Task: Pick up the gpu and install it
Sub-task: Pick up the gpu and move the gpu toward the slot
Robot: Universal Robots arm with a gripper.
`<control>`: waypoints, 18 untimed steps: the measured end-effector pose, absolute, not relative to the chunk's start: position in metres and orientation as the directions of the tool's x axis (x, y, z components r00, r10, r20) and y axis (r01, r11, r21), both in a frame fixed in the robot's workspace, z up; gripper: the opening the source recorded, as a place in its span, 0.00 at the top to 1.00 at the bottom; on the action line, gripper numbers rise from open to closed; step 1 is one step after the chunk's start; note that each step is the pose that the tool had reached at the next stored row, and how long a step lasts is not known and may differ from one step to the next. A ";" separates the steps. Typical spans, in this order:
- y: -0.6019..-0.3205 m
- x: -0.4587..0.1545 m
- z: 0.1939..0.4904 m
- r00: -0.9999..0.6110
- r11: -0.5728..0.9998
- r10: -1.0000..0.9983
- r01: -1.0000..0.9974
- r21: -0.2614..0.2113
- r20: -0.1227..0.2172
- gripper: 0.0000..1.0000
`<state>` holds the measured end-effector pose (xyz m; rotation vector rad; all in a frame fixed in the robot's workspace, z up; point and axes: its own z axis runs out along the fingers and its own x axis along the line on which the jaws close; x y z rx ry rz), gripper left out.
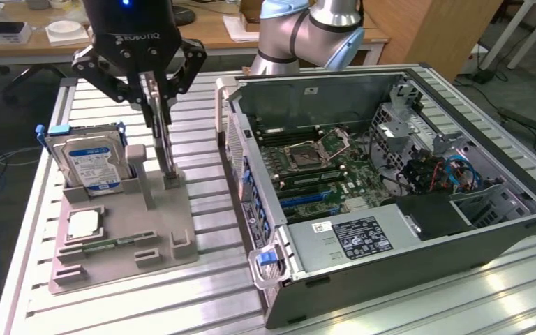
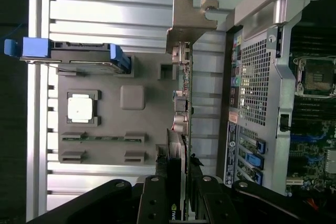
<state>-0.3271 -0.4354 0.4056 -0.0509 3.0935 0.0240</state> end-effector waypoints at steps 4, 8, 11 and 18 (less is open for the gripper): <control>-0.435 -0.327 0.408 -0.998 0.999 -0.033 -0.033 0.015 -0.048 0.74; -0.435 -0.327 0.410 -0.998 0.999 -0.033 -0.033 0.015 -0.048 0.74; -0.435 -0.327 0.412 -0.998 0.999 -0.032 -0.033 0.015 -0.048 0.74; -0.435 -0.327 0.416 -0.998 0.999 -0.032 -0.033 0.016 -0.048 0.74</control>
